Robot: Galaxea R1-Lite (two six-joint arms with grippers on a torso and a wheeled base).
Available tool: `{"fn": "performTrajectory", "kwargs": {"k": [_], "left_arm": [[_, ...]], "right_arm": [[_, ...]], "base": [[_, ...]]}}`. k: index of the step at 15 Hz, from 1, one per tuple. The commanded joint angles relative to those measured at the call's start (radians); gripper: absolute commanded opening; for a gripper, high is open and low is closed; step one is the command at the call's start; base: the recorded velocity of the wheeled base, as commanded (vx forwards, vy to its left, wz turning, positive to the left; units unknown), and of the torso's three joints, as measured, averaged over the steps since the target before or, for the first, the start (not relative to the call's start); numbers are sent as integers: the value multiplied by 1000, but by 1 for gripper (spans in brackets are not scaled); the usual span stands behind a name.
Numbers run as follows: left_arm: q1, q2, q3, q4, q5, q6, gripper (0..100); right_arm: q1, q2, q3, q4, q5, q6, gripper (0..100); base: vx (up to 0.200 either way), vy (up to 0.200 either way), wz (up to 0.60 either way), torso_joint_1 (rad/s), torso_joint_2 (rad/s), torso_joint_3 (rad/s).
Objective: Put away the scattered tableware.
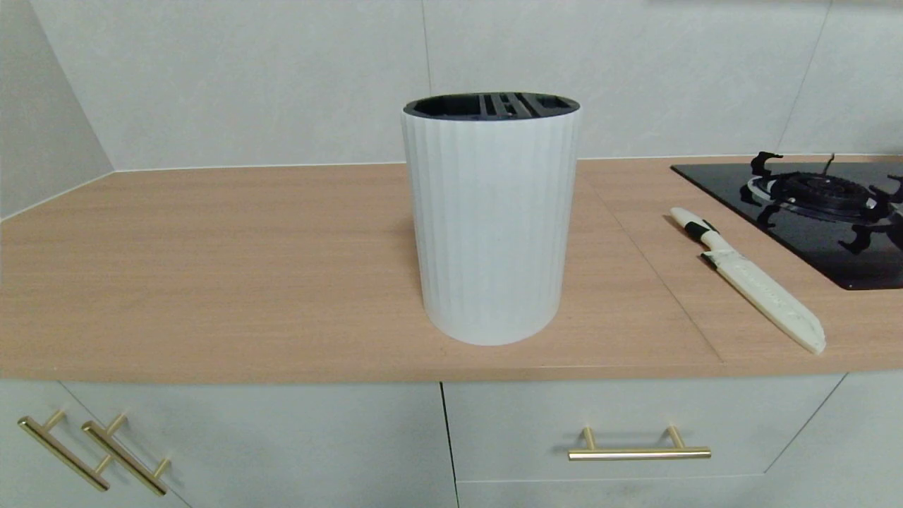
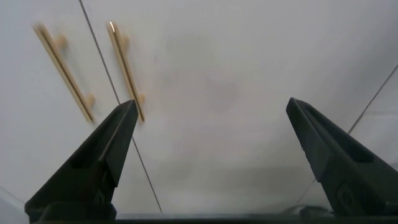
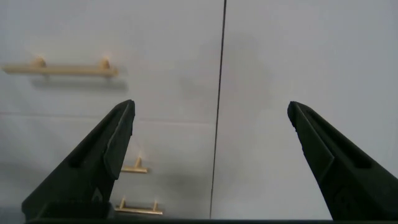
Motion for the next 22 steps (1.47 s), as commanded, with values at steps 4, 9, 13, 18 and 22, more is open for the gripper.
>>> {"fn": "performTrajectory", "kwargs": {"k": [4,9,13,18,22], "left_arm": [[1,2,0,0,-1,0,100],[-1,2,0,0,-1,0,100],[-1,2,0,0,-1,0,100],[1,2,0,0,1,0,100],[-1,2,0,0,-1,0,100]], "right_arm": [[0,1,0,0,1,0,100],[0,1,1,0,1,0,100],[0,1,0,0,1,0,100],[0,1,0,0,1,0,100],[0,1,1,0,1,0,100]], "base": [[0,0,0,172,-465,-300],[0,0,0,204,-481,-282],[0,0,0,215,-502,-283],[0,0,0,236,-537,-298],[0,0,0,265,-568,-304]]}}
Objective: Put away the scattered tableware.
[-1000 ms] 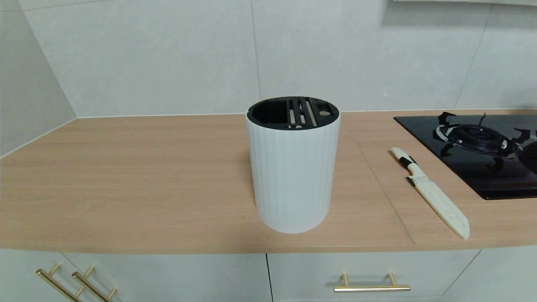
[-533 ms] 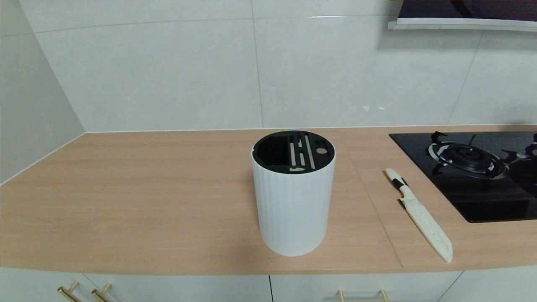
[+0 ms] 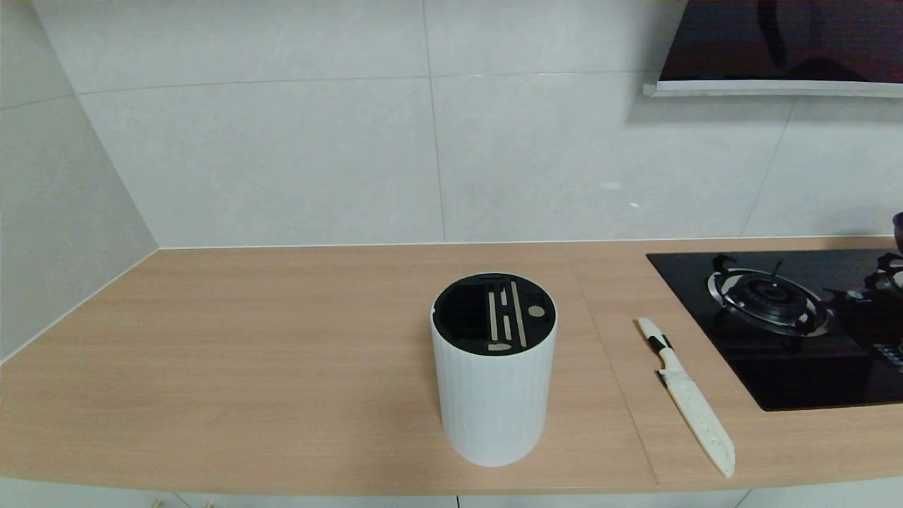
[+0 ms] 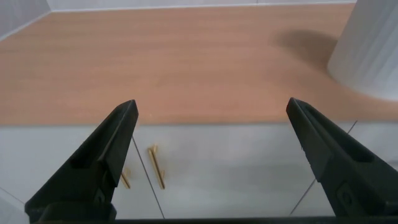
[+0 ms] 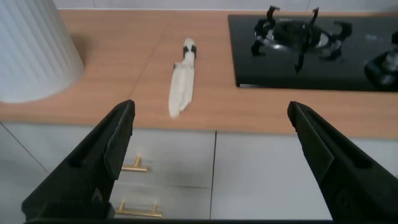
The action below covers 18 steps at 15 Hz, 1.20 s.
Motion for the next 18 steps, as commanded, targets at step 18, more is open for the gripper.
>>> {"fn": "performTrajectory", "kwargs": {"k": [18], "left_arm": [[1,2,0,0,1,0,100]], "right_arm": [[0,1,1,-3,-1,-14,100]], "base": [[0,0,0,95,-198,-104]]}}
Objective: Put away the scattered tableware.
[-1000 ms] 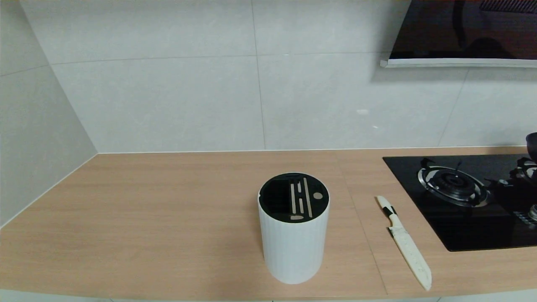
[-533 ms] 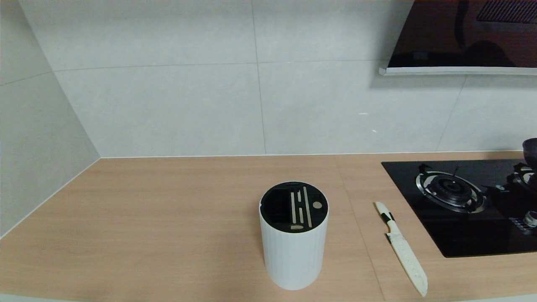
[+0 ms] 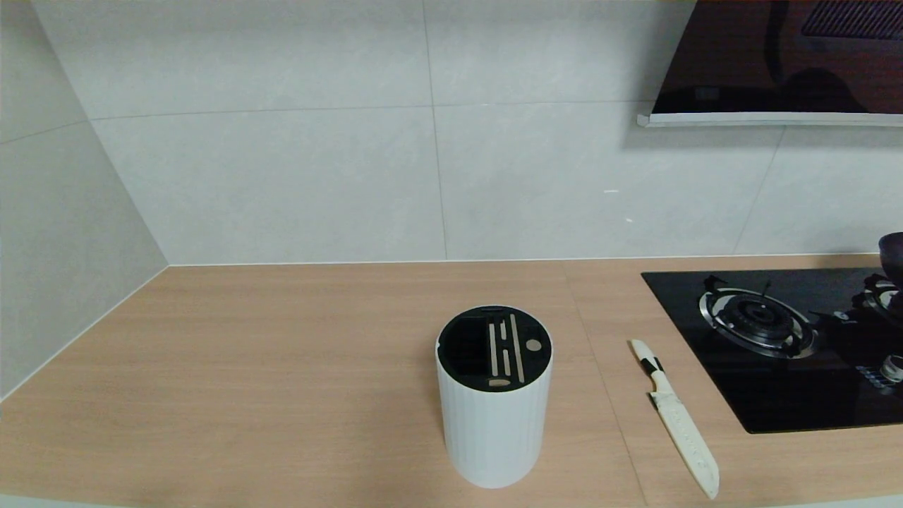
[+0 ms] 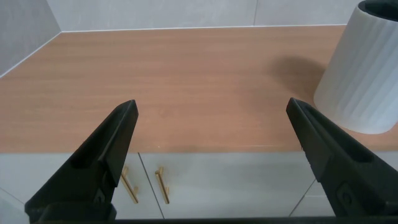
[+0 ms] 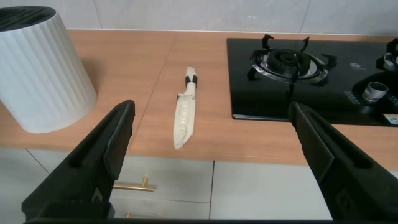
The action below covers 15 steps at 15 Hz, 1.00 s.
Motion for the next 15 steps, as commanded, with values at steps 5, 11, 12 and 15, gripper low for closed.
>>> {"fn": "performTrajectory", "kwargs": {"k": [5,11,12,15], "left_arm": [[1,2,0,0,0,0,100],[-1,2,0,0,0,-6,100],[1,2,0,0,0,-6,100],[1,2,0,0,0,-6,100]], "right_arm": [[12,116,-190,26,37,24,100],[84,627,-344,18,82,13,100],[124,718,-367,18,79,13,100],[170,946,-390,-14,74,10,100]], "base": [[0,0,0,0,0,0],[0,0,0,0,0,0],[0,0,0,0,0,0],[0,0,0,0,0,0]]}}
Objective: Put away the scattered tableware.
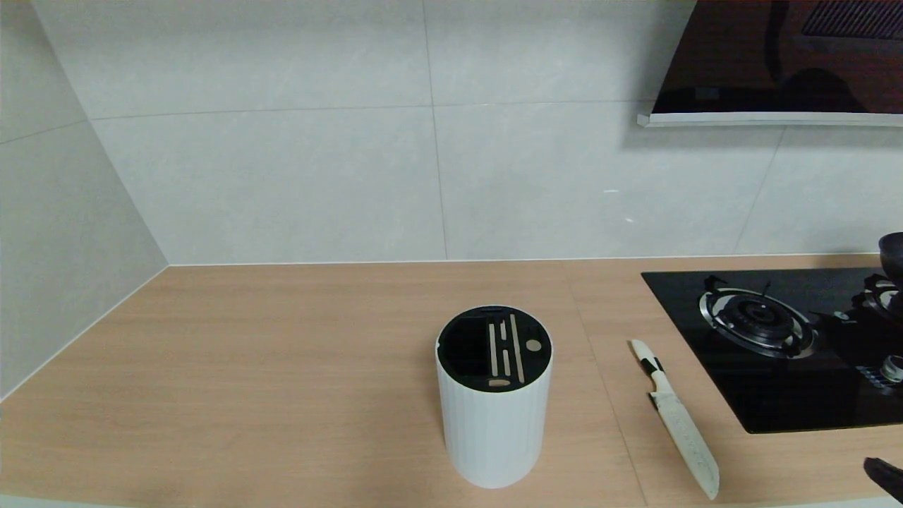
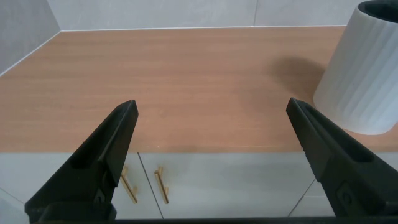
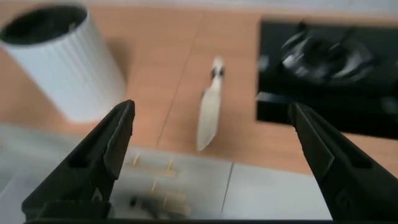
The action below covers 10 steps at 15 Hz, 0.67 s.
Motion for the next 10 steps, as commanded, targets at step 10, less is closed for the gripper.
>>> {"fn": "performTrajectory", "kwargs": {"k": [10], "left_arm": [[1,2,0,0,0,0,100]], "right_arm": [[85,901,-119,-429,-69,-7,100]], "base": [[0,0,0,0,0,0]]}}
